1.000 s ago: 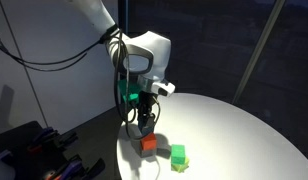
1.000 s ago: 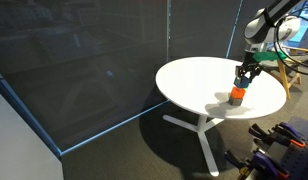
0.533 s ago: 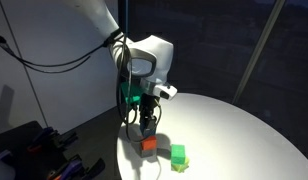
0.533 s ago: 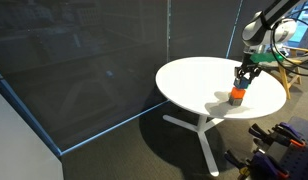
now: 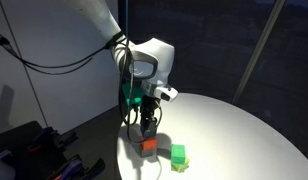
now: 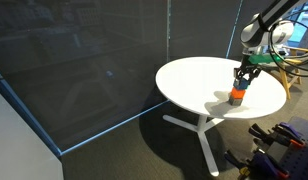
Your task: Put the blue block on the orange block
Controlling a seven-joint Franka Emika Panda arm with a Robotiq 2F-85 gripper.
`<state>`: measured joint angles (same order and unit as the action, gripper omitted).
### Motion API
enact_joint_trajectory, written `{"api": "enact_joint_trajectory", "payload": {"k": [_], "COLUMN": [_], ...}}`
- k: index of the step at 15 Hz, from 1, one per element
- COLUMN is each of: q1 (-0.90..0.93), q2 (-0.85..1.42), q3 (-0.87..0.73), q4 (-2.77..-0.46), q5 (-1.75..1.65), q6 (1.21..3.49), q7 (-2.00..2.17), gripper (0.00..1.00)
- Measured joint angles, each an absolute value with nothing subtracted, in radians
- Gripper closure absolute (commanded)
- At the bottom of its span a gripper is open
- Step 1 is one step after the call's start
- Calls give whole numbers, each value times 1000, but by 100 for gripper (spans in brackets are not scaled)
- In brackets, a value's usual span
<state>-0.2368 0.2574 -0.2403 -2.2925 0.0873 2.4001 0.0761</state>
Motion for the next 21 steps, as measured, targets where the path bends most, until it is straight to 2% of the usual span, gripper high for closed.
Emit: {"api": "enact_joint_trajectory", "payload": {"k": [1,3,4,6,21], "q1": [-237,-237,-237,-237,-234], "q2": [259,259,259,259,247], "q3": [-240,-240,-241,-241,-231], "q4": [-2292,-2292,-2291,-2291,-2288], "q5": [87,87,87,87,87], "q6": [2400,2400,2400,2400,2393], "q7": [76,77,77,77,62], "gripper": [66,17,16,1,0]}}
